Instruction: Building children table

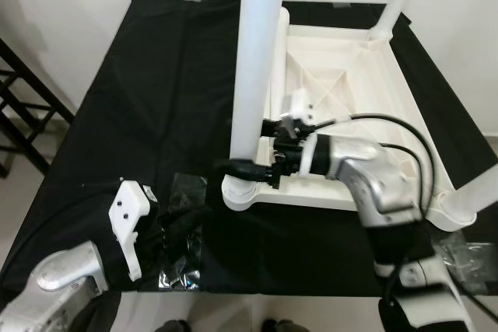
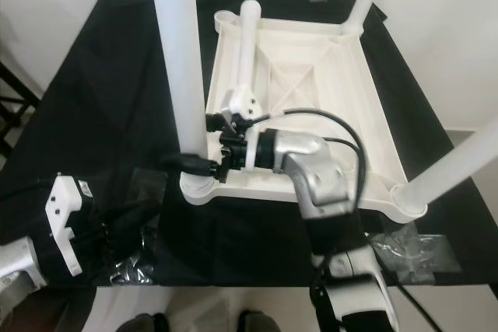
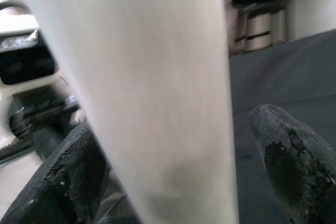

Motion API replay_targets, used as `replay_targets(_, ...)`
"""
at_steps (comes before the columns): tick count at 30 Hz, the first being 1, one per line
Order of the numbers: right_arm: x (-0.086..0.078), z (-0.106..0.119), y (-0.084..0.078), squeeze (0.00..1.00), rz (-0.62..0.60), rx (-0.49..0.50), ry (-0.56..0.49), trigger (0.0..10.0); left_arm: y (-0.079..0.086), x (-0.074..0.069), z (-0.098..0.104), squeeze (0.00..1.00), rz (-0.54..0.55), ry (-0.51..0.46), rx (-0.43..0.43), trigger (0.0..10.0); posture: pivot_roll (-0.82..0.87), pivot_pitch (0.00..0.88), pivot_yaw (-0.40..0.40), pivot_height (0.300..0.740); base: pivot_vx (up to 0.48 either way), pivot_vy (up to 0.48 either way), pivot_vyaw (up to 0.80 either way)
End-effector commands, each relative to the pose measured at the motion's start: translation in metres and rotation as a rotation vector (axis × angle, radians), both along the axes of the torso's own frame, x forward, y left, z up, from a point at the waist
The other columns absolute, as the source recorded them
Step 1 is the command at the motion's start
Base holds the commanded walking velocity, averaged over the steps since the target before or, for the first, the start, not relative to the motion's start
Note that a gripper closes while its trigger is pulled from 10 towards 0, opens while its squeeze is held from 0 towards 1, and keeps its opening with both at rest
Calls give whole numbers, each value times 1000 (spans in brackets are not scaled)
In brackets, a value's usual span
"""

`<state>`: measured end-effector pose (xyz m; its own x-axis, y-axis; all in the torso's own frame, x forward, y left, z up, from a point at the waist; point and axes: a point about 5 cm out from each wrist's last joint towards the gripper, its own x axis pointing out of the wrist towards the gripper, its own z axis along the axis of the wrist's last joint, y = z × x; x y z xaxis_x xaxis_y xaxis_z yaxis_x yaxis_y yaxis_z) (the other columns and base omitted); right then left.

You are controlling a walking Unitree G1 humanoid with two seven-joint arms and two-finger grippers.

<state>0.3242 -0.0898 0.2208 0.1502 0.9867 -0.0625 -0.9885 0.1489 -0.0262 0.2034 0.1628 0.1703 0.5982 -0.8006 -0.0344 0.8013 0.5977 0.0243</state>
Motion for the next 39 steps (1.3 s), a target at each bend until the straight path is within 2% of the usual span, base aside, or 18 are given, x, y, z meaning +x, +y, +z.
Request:
replay_targets(1, 6, 4, 1, 0, 53, -12, -13, 10000, -1, -2, -4, 0, 5, 8, 4, 10000, 108, 164, -53, 740, 0, 0, 0)
replay_targets(8, 20, 26, 5, 0, 190, 1, 4, 10000, -1, -1, -4, 0, 6, 8, 3, 10000, 109, 168, -53, 740, 0, 0, 0)
replay_targets(9, 20, 27, 6, 0, 215, -5, 2, 4706, -1, -2, -4, 0, 5, 8, 2, 10000, 111, 169, -54, 740, 0, 0, 0)
replay_targets(10, 20, 29, 6, 0, 241, -6, 6, 1686, -1, -2, -4, 0, 5, 8, 2, 10000, 110, 169, -54, 740, 0, 0, 0)
replay_targets(11, 19, 31, 7, 0, 269, -3, 6, 0, -1, -2, -4, 0, 5, 8, 2, 10000, 109, 169, -54, 740, 0, 0, 0)
replay_targets(17, 19, 33, 7, 0, 309, -1, 14, 0, -2, -2, -5, 0, 4, 8, 1, 10000, 110, 169, -54, 740, 0, 0, 0)
replay_targets(22, 22, 30, -3, 0, 286, 10, 12, 0, -3, -2, -5, 0, 3, 8, -1, 10000, 105, 171, -51, 740, 0, 0, 0)
replay_targets(24, 20, 19, -16, 0, 159, 11, -8, 0, -3, -2, -4, 0, 1, 7, -3, 10000, 104, 175, -48, 740, 0, 0, 0)
replay_targets(26, 18, 13, -20, 0, 97, 9, -11, 0, -2, -2, -4, 0, 0, 7, -4, 10000, 104, 178, -51, 740, 0, 0, 0)
replay_targets(28, 4, -15, -13, 0, -172, -10, 24, 0, -1, -3, -2, 0, 0, 7, -3, 10000, 109, 190, -54, 740, 0, 0, 0)
replay_targets(29, 4, -15, -13, 0, -172, -10, 24, 0, -1, -3, -2, 0, 0, 7, -3, 10000, 109, 190, -54, 740, 0, 0, 0)
replay_targets(30, -3, -29, -5, 0, -325, 4, 61, 0, 0, -4, -2, 0, 1, 6, -2, 10000, 106, 193, -53, 740, 0, 0, 0)
replay_targets(31, -17, -54, 6, 0, -624, 32, 125, 0, 2, -4, -1, 0, 2, 6, -1, 10000, 97, 201, -45, 740, 0, 0, 0)
replay_targets(32, -27, -68, 9, 0, -836, 46, 178, 0, 3, -4, 0, 0, 4, 6, 0, 10000, 93, 207, -38, 740, 0, 0, 0)
replay_targets(33, -52, -85, 25, 0, -852, 57, 269, 0, 4, -4, 0, 0, 3, 7, 1, 10000, 91, 210, -32, 740, 0, 0, 0)
replay_targets(35, -68, -88, 41, 0, -723, -23, 233, 0, 5, -3, 0, 0, 1, 10, 3, 10000, 87, 201, -26, 740, 0, 0, 0)
replay_targets(37, -64, -83, 42, 0, -693, -10, 207, 0, 5, -3, -1, 0, -2, 13, 4, 10000, 78, 195, -19, 740, 0, 0, 0)
replay_targets(39, -50, -77, 34, 0, -698, -6, 164, 0, 5, -2, -1, 0, -9, 17, 3, 10000, 91, 194, -34, 740, 0, 0, 0)
